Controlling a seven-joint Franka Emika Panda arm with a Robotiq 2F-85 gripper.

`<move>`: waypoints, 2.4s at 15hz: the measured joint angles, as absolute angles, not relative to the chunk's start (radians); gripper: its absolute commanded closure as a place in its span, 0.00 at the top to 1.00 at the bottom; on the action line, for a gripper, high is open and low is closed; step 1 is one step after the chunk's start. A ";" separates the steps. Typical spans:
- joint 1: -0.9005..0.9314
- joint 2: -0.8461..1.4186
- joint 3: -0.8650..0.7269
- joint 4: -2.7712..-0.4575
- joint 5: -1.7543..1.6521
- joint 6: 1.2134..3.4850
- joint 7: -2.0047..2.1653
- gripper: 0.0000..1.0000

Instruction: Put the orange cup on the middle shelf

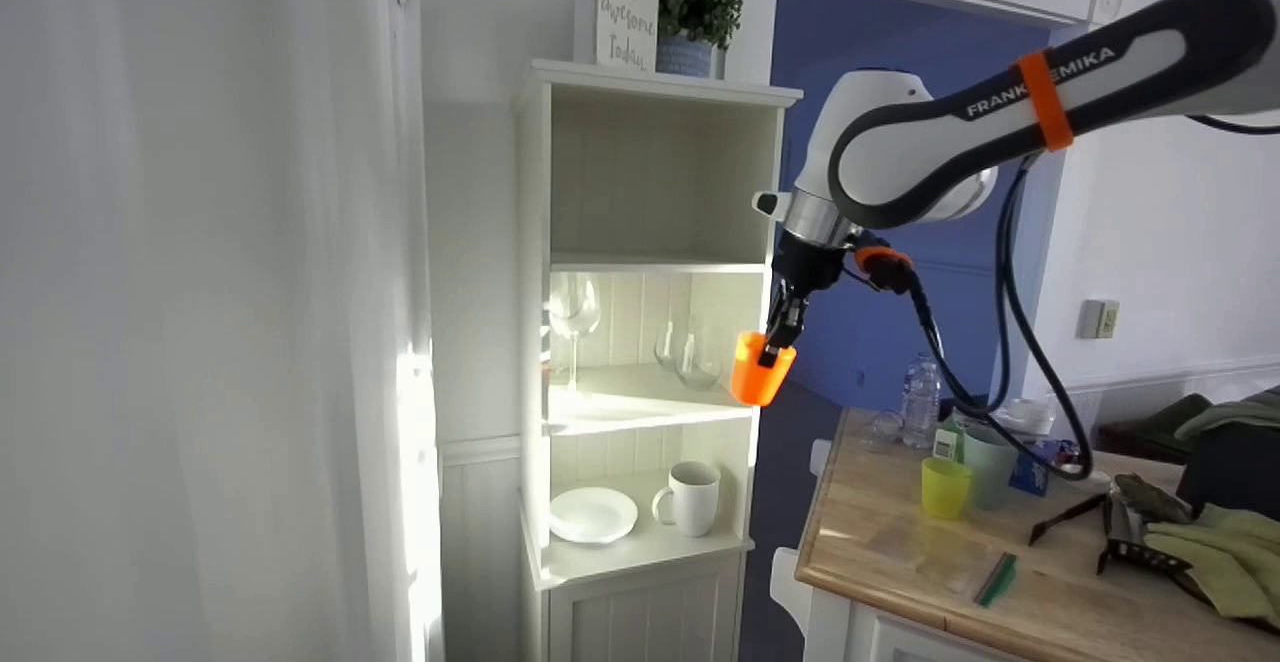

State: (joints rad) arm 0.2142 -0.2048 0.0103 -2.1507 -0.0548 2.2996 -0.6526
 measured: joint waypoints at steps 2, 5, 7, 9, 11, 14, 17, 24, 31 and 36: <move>0.211 -0.136 0.010 -2.087 -0.054 2.299 -0.702 0.01; 0.196 -0.039 0.016 -2.003 -0.054 2.300 -0.728 0.01; 0.180 0.015 0.022 -1.954 -0.056 2.302 -0.728 0.01; 0.162 0.060 0.027 -1.913 -0.064 2.311 -0.720 0.01; 0.146 0.094 0.029 -1.881 -0.068 2.320 -0.714 0.01; 0.133 0.135 0.032 -1.854 -0.093 2.354 -0.693 0.01; 0.132 0.167 0.032 -1.848 -0.137 2.394 -0.652 0.01; 0.131 0.208 0.033 -1.847 -0.235 2.469 -0.543 0.01; 0.130 0.221 0.033 -1.844 -0.300 2.481 -0.466 0.31; 0.124 0.225 0.031 -1.843 -0.338 2.489 -0.423 0.60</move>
State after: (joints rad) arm 0.1238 0.2253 0.0309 -1.8433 -0.3384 2.4894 -0.4231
